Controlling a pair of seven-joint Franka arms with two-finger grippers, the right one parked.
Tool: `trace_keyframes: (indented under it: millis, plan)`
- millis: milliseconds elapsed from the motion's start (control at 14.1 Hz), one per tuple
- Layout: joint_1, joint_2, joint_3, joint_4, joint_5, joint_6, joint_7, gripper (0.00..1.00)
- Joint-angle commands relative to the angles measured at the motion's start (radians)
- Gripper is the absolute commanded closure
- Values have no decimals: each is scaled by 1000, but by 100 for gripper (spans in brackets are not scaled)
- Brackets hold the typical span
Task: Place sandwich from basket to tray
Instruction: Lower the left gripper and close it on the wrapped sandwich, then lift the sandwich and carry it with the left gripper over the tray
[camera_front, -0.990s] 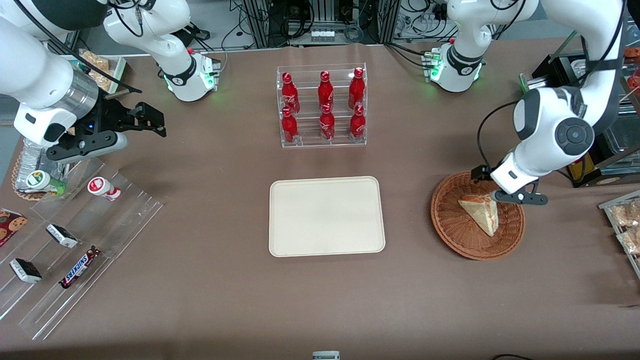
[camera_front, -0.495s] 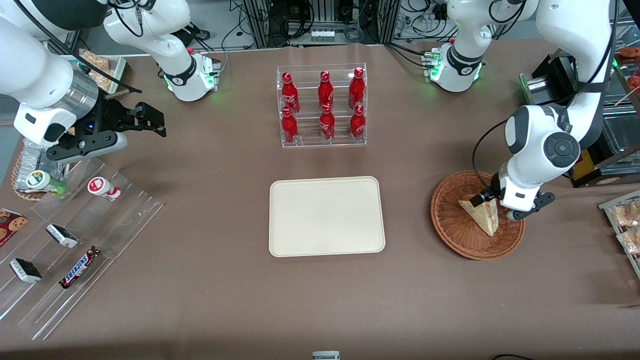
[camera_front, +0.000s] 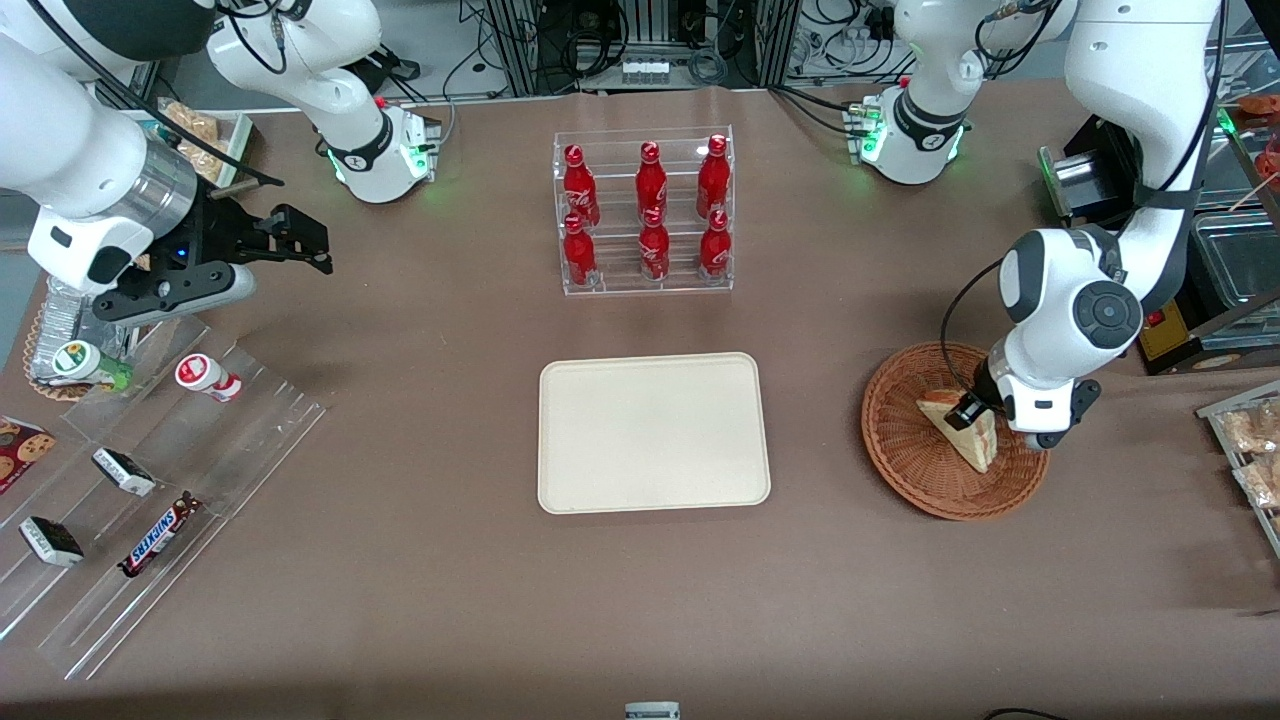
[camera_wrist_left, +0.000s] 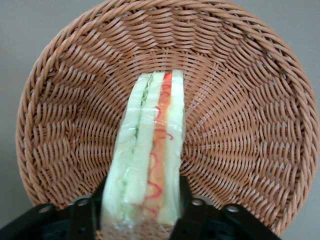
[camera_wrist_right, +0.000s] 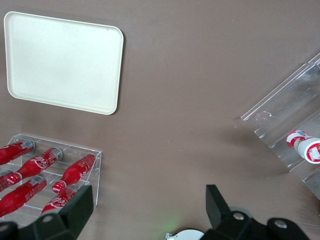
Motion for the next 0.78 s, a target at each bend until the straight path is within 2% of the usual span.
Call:
trace_keyframes:
  millis: [0, 283, 707]
  plan:
    - [0, 8, 1, 52, 10, -8, -25, 93]
    - [-43, 5, -12, 201, 13, -209, -26, 94]
    - [-290, 52, -12, 326, -2, -248, -112, 95]
